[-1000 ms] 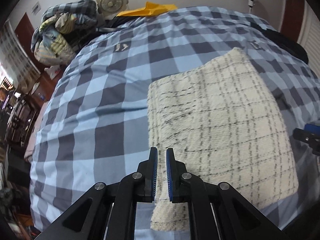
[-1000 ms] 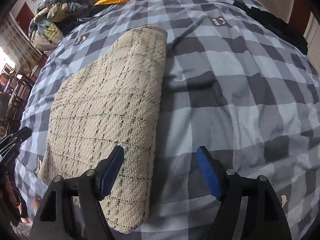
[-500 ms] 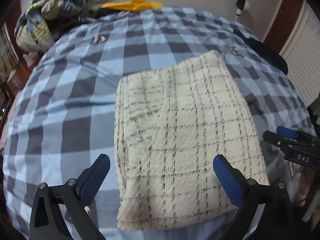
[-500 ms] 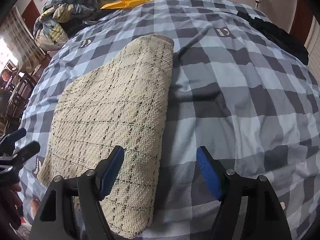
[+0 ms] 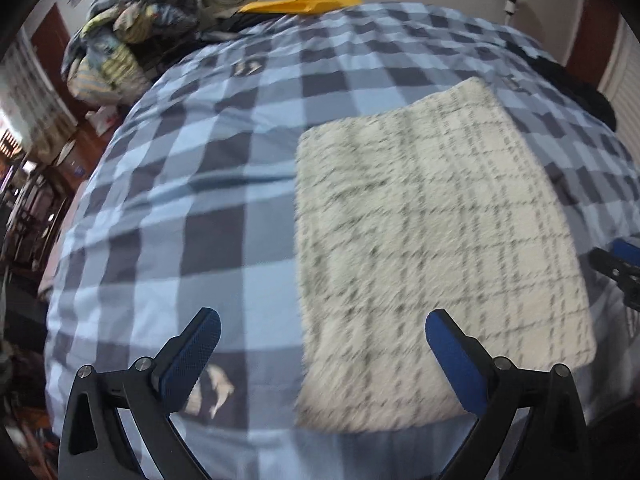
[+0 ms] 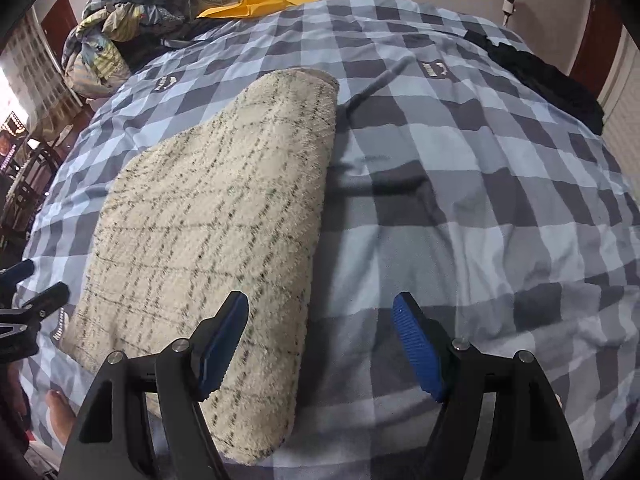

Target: Fold small clothes

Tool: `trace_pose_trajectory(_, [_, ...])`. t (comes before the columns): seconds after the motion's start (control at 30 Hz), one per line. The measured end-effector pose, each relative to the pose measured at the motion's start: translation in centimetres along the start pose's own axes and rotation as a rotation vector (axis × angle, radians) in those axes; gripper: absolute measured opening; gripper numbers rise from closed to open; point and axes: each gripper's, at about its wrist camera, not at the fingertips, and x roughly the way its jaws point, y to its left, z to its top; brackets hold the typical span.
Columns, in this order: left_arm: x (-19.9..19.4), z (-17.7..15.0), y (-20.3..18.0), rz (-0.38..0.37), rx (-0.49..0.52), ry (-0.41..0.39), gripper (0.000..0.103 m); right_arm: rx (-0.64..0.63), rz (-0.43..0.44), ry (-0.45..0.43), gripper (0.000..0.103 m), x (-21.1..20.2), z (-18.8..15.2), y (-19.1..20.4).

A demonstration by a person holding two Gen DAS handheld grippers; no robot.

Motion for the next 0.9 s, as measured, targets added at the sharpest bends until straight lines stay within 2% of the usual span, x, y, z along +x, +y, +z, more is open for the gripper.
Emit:
trace_pose_trajectory(0.13, [-0.6, -1.1, 1.9, -0.054, -0.077, 0.007, 0.103, 0.053, 0.043, 0.066, 0.072, 0.0, -1.2, -0.7])
trace_pose_trajectory(0.27, [-1.9, -2.0, 3.4, -0.026, -0.122, -0.018, 0.103, 0.13, 0.074, 0.099, 0.072, -1.5, -2.8, -1.7])
trace_pose_trajectory(0.37, [-3.1, -2.1, 3.7, -0.055, -0.109, -0.003, 0.102, 0.148, 0.08, 0.093, 0.072, -3.1, -4.4, -1.7])
trace_pose_trajectory(0.5, [-4.2, -3.7, 2.4, -0.086, -0.047, 0.05, 0.102, 0.132, 0.079, 0.147, 0.072, -2.8, -6.3, -0.5])
trace_pose_trajectory(0.57, [-3.5, -3.9, 1.8, -0.063, -0.016, 0.077, 0.102, 0.031, -0.001, 0.193, 0.072, -1.7, -6.6, 1.2])
trace_pose_trajectory(0.63, [-2.5, -3.6, 1.3, -0.035, 0.001, 0.094, 0.102, -0.088, -0.074, 0.282, 0.072, 0.4, -7.0, 3.2])
trace_pose_trajectory(0.7, [-1.8, -3.4, 1.0, 0.001, 0.012, 0.101, 0.102, -0.146, -0.084, 0.338, 0.072, 1.9, -7.2, 4.2])
trace_pose_trajectory(0.77, [-1.1, -3.2, 0.6, 0.043, 0.048, 0.102, 0.103, -0.167, -0.095, 0.33, 0.072, 2.5, -6.9, 4.7])
trace_pose_trajectory(0.83, [-0.5, -3.3, 0.6, 0.156, 0.098, 0.108, 0.103, -0.15, -0.103, 0.304, 0.072, 2.7, -6.1, 4.5])
trace_pose_trajectory(0.9, [-0.9, -3.5, 1.3, 0.256, 0.109, 0.105, 0.103, -0.104, -0.119, 0.321, 0.072, 2.7, -5.7, 3.4])
